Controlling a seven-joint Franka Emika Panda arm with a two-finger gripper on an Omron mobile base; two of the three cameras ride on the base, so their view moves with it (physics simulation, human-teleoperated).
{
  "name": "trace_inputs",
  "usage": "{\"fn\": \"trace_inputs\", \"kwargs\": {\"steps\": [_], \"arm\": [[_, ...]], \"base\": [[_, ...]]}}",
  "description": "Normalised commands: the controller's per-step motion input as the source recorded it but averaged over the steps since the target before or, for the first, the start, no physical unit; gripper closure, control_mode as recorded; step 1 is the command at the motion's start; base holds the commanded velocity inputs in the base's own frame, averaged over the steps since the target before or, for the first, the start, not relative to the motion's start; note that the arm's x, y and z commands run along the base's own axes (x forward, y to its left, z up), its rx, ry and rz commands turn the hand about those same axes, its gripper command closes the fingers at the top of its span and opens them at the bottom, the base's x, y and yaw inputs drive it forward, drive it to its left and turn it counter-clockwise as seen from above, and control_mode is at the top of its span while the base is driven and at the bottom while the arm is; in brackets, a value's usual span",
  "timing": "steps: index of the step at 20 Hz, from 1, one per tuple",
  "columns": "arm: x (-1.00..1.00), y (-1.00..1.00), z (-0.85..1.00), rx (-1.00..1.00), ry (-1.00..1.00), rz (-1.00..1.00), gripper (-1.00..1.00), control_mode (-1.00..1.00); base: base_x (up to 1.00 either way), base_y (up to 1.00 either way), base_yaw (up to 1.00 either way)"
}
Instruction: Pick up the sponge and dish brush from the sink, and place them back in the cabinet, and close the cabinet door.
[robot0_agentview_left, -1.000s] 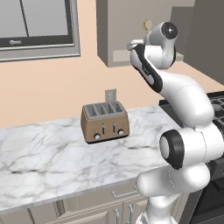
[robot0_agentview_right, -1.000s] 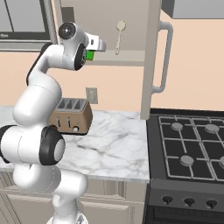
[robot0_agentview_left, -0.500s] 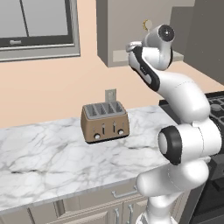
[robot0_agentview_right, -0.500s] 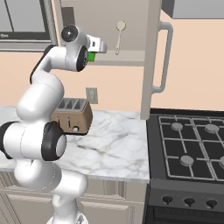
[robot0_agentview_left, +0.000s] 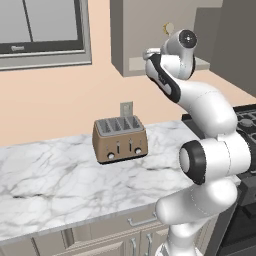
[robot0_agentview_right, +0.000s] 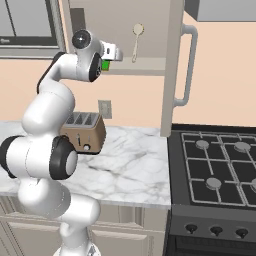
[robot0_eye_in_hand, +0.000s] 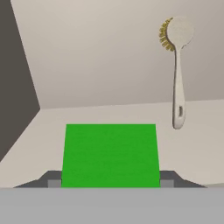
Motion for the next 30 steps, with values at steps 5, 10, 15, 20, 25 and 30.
{"fn": "trace_inputs", "kwargs": {"steps": [5,10,15,20,25,30], "arm": [[0.13,0.0,-0.05,0.0,0.0,0.0,1.0,-1.0],[0.04,0.0,0.0,0.0,0.0,0.0,1.0,-1.0],[0.03,0.0,-0.01,0.0,0.0,0.0,1.0,-1.0],[0.0,0.0,-0.03,0.0,0.0,0.0,1.0,-1.0],[0.0,0.0,0.0,0.0,0.0,0.0,1.0,-1.0],[0.0,0.0,0.0,0.0,0.0,0.0,1.0,-1.0]], "base": [[0.0,0.0,0.0],[0.0,0.0,0.0],[0.0,0.0,0.0],[0.0,0.0,0.0],[0.0,0.0,0.0],[0.0,0.0,0.0]]}}
